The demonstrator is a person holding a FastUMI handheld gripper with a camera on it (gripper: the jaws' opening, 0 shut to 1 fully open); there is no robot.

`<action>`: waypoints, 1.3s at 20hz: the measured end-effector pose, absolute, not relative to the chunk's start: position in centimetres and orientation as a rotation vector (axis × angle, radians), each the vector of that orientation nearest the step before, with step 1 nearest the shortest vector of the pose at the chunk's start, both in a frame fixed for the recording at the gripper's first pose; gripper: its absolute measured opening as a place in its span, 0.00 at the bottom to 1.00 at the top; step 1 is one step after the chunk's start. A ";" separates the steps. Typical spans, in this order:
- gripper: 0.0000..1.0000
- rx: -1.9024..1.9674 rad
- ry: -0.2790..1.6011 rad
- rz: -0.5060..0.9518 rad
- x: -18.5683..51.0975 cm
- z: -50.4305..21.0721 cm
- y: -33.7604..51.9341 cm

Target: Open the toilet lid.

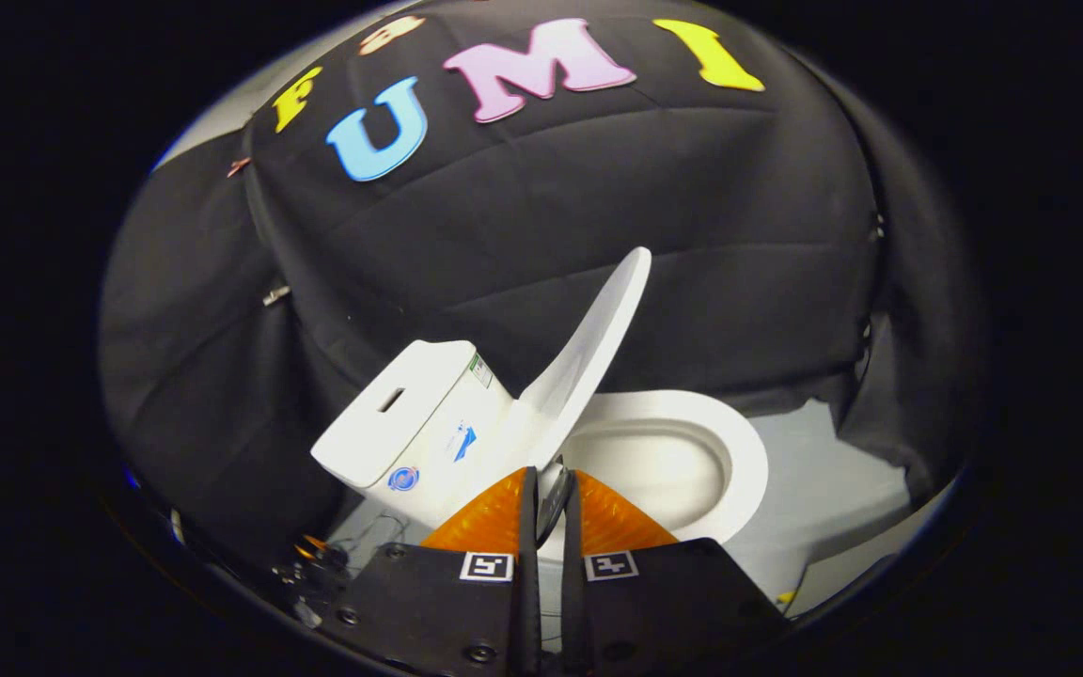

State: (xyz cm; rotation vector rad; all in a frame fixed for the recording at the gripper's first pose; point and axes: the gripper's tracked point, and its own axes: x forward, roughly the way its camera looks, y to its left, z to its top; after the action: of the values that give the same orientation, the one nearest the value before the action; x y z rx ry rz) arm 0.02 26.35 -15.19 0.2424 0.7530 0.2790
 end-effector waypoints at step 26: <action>0.94 -0.065 0.524 0.547 0.7 -9.4 40.3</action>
State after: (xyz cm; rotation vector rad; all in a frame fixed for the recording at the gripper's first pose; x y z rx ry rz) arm 0.65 40.30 -9.39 -0.0653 0.5244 0.5466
